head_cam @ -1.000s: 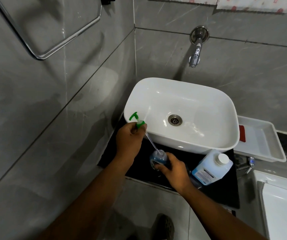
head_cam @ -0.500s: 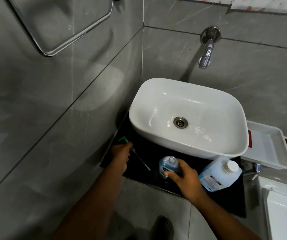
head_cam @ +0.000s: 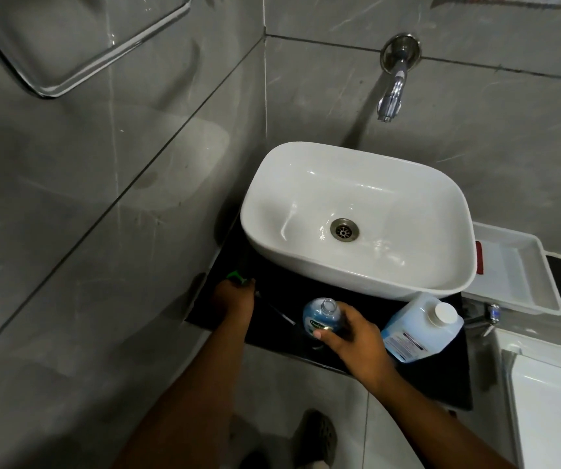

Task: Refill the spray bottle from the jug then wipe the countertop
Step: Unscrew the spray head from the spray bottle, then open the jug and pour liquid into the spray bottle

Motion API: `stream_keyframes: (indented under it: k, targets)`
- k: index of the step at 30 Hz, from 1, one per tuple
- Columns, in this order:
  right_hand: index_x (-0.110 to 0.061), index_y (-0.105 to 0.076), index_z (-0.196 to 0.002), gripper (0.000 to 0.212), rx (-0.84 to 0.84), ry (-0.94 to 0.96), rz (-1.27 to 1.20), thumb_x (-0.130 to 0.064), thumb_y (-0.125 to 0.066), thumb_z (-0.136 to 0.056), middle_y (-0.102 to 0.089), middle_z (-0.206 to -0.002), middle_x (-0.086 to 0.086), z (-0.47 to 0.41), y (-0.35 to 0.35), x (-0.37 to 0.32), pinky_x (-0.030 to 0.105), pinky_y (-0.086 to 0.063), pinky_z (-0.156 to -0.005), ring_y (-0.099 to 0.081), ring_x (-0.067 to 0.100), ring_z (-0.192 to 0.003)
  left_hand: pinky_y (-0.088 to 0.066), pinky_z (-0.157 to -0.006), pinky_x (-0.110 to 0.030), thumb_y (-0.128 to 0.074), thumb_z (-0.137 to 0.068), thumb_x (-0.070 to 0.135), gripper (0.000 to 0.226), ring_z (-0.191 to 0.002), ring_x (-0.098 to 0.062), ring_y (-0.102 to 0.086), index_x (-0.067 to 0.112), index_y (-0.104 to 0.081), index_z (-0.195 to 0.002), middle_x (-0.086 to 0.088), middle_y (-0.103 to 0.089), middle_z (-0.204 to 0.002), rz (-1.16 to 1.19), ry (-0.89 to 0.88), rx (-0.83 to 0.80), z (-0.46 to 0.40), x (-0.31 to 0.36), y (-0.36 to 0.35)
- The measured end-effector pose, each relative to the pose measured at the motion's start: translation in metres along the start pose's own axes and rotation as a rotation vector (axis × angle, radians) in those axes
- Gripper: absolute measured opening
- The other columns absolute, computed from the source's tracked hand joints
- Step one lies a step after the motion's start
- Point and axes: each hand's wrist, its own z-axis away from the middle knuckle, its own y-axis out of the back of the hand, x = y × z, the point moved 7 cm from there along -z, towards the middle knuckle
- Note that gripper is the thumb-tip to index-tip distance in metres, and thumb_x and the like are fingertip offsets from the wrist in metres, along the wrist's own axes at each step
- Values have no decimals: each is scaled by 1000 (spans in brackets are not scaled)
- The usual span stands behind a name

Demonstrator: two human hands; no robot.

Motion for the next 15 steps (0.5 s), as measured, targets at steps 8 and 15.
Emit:
stream_keyframes:
  k: [8,15]
  targets:
    - [-26,-53,-130,66,46,-67,-65,-28,-83,-71,-63,-113,-19,11,-1,13,4,-47,-82,-60,-2,-106,-55,-85,-49,-69,-81,37,54,-100,-41,-64,-7,-61,-111,-26,-65,-112,-51,21,4,11,-13,15]
    - [-24,-58,-122,52,287,-178,-210,-26,-80,-75,-65,-112,-6,53,16,31,20,-49,-88,-61,4,-104,-43,-70,-31,-66,-83,39,32,-83,-27,-61,9,-64,-94,-13,-65,-94,-171,-329,-51,70,-7,25]
